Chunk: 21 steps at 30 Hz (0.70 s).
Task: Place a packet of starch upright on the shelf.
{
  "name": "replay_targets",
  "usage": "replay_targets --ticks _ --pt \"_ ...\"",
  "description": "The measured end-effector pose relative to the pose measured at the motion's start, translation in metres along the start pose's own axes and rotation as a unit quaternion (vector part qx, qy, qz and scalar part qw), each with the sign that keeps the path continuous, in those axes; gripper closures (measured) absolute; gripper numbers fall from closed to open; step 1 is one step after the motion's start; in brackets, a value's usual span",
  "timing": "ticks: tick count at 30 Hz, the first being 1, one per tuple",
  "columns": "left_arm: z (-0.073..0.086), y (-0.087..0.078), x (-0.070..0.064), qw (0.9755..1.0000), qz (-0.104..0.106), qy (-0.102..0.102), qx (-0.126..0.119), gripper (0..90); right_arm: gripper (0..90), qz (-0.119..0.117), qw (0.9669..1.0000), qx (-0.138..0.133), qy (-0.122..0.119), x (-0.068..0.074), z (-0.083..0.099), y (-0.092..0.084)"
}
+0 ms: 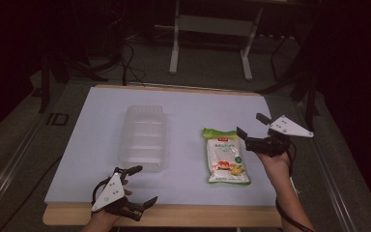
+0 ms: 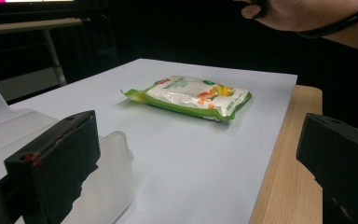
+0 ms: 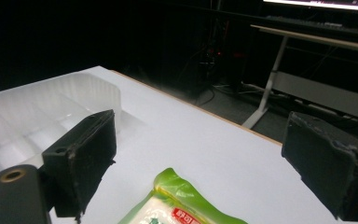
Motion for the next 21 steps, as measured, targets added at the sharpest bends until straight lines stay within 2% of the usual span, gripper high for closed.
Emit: replay_targets --ticks 4,7,9,12,15,18,21 --pt "0.0 0.0 0.0 1.0 0.001 -0.001 0.0 0.0 10.1 0.0 0.9994 0.01 0.032 -0.012 0.007 0.012" --pt "0.0 0.0 0.0 1.0 0.002 -0.001 0.0 0.0 10.1 0.015 0.9988 0.025 0.04 -0.019 0.016 0.021" --pt "0.0 0.0 0.0 1.0 0.003 -0.001 0.001 0.0 10.1 0.026 0.9983 0.036 0.039 -0.023 0.024 0.027" --pt "0.001 0.001 0.0 1.0 0.004 -0.002 0.0 0.0 12.0 0.056 0.9966 0.057 0.023 -0.029 0.037 0.036" --pt "0.001 0.001 0.0 1.0 0.004 -0.002 0.0 0.0 16.8 0.039 0.9958 0.077 0.031 -0.031 0.05 0.044" --pt "0.001 0.001 0.0 1.0 0.004 -0.002 0.002 0.0 16.9 0.026 0.9944 0.093 0.042 -0.032 0.061 0.051" --pt "0.001 0.001 0.0 1.0 0.005 -0.002 0.002 0.0 16.9 0.025 0.9925 0.11 0.046 -0.035 0.073 0.058"
Point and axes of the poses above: each handheld gripper's, and its own axes: y roughly forward along the jaws, z roughly out of its underside, x roughly to its left, the point moved 7 cm from there along y, roughly forward along the jaws, and after that the axes turned 1 degree about z, right-handed, at the moved point
